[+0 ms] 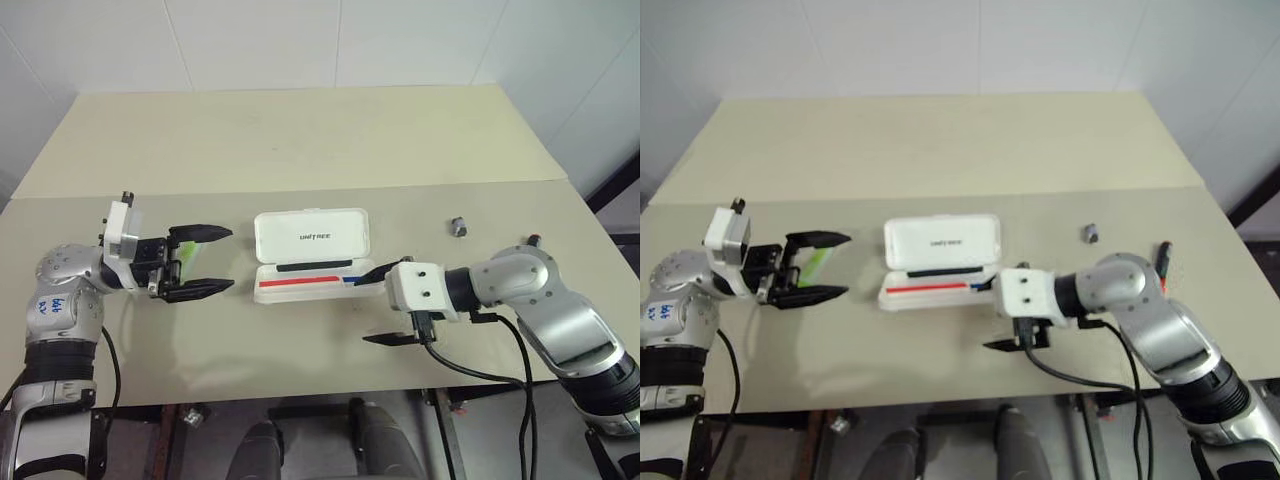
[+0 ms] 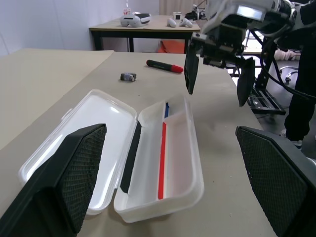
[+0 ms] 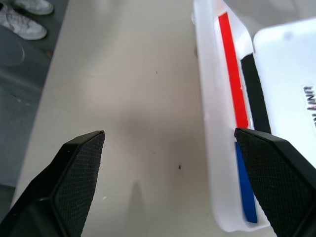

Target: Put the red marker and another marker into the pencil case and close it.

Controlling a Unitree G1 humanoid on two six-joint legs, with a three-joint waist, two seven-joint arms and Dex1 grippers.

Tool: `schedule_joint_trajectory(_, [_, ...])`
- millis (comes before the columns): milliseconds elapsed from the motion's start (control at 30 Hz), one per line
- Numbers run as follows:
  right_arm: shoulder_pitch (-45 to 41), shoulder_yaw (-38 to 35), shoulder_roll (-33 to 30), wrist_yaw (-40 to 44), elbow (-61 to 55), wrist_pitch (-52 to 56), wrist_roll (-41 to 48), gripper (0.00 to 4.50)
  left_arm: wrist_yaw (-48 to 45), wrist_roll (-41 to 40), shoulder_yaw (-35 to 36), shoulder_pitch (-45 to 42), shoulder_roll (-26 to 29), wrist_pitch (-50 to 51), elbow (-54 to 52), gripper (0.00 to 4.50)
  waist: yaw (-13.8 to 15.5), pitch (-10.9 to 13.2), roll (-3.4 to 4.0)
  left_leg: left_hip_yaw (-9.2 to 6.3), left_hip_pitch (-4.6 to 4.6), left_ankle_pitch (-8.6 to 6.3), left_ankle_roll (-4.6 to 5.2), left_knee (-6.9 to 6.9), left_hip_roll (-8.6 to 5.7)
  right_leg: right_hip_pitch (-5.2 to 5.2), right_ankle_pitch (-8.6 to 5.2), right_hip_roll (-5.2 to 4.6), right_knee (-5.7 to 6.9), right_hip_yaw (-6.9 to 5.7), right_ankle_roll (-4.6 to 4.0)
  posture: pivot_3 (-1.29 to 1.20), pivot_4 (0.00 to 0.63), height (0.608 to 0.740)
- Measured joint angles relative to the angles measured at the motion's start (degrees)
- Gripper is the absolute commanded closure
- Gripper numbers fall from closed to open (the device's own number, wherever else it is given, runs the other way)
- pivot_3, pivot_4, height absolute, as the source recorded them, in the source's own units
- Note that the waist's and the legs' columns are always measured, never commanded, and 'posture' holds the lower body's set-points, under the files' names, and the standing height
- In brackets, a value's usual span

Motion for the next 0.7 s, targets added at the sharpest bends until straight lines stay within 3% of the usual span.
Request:
schedule_joint_trajectory(367, [1.7, -1.1, -2.4, -3.1, -0.1, 0.8, 0.3, 0.04, 0.0, 0.5, -0.8, -1.7, -1.0, -0.5, 2.1, 0.0, 0.2, 0.0, 0.0, 0.0, -0.02, 0.0, 0.0, 0.0, 0.0, 0.01, -0.03, 0.0, -0.08, 0.0, -0.06, 0.0, 0.15, 0.74])
schedule_joint_trajectory(700, [-8.3, -2.4, 0.5, -7.2, 13.4, -5.3, -2.4, 0.04, 0.0, 0.6, -1.6, -2.1, -1.4, -0.8, 2.4, 0.0, 0.1, 0.0, 0.01, 0.01, -0.04, 0.0, 0.0, -0.09, 0.0, 0.03, 0.05, 0.0, -0.26, 0.0, 0.08, 0.0, 0.15, 0.74])
